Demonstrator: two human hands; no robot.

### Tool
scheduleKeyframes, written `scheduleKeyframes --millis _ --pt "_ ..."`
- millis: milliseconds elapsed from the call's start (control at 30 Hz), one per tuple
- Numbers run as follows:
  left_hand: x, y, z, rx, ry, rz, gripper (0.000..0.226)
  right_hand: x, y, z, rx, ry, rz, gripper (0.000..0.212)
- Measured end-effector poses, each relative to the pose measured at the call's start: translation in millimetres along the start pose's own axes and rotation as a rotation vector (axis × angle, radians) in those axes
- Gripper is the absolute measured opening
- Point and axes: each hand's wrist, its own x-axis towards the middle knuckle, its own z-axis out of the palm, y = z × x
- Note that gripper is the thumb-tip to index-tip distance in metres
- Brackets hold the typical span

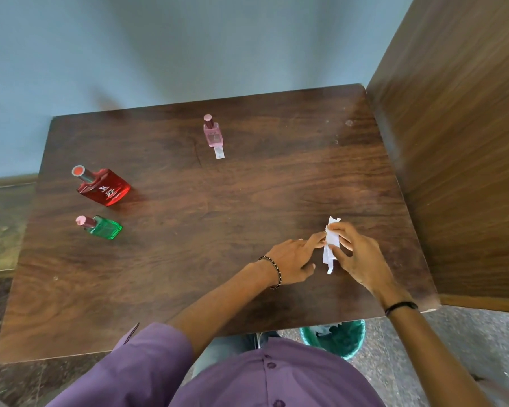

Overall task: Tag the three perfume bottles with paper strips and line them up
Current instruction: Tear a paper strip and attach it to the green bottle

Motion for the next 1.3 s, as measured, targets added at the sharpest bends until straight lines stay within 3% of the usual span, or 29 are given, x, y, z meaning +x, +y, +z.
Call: scheduleKeyframes --millis 267,633,1000,1300 --pt "4 8 -3 0.165 0.064 0.060 0.054 -2 5 -1 0.134 0.066 0.027 0.027" --pt "15 9 9 0.488 0.114 0.174 0.050 0 6 3 -0.064 0.296 -0.020 0.014" --pt "18 14 6 0.529 0.052 0.155 0.055 1 -11 7 -0.037 0.276 0.198 0.006" --pt "22 14 -1 0.413 0.048 0.128 0.048 4 -16 -7 0.023 0.243 0.333 0.006"
